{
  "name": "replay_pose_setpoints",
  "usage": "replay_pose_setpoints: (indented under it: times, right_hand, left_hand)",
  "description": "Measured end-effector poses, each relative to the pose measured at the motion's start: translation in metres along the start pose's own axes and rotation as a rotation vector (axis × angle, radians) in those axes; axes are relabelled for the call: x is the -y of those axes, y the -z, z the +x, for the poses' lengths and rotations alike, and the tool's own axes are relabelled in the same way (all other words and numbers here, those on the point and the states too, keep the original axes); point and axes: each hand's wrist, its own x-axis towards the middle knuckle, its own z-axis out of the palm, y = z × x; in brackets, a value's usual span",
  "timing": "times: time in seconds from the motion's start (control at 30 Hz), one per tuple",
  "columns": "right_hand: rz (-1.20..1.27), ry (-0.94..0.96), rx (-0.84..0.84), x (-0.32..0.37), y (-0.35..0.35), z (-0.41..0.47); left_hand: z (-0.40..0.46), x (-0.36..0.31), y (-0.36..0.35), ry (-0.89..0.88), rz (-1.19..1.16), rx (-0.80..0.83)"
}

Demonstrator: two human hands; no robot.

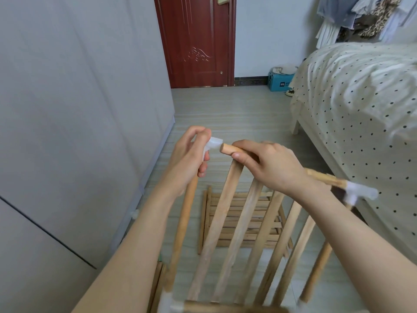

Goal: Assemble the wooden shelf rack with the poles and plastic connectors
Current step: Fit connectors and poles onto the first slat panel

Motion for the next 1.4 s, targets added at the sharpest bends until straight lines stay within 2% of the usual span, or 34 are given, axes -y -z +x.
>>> replay_pose_setpoints:
  times: [0.2,0.33,0.87,0.97,1.1,1.23,1.3,1.4]
  right_hand:
    - [-0.055,0.049,-0.144,-0.005,0.001,0.002]
    - [-0.070,0.035,-0.133,-0.001,0.000,0.000]
    - [-0.080,0.034,-0.109,0.001,-0.004,-0.008]
    - [-0.093,0.059,-0.085,0.001,-0.008,-0.008]
    - [-0.187,0.125,-0.033,-0.002,-0.015,-0.006]
    - [-0.173,0.127,-0.013,-0.006,-0.017,-0.005]
    - [-0.127,0.111,-0.018,-0.008,-0.015,-0.005]
    - [0.002,0.058,-0.016,-0.009,-0.012,-0.005]
  left_hand:
    - [0.002,0.000,-0.008,0.097,-0.198,0.006]
    - [0.001,0.001,-0.006,0.153,-0.283,0.041]
    - [-0.008,0.007,-0.005,0.165,-0.197,0.011]
    - [-0.011,0.009,0.002,0.070,0.002,-0.050]
    - [-0.015,0.015,0.011,-0.286,0.650,-0.144]
    - [-0.017,0.018,0.015,-0.333,0.910,0.015]
    - [-0.016,0.020,0.017,-0.342,0.841,0.038]
    - [-0.015,0.017,0.018,-0.283,0.456,-0.002]
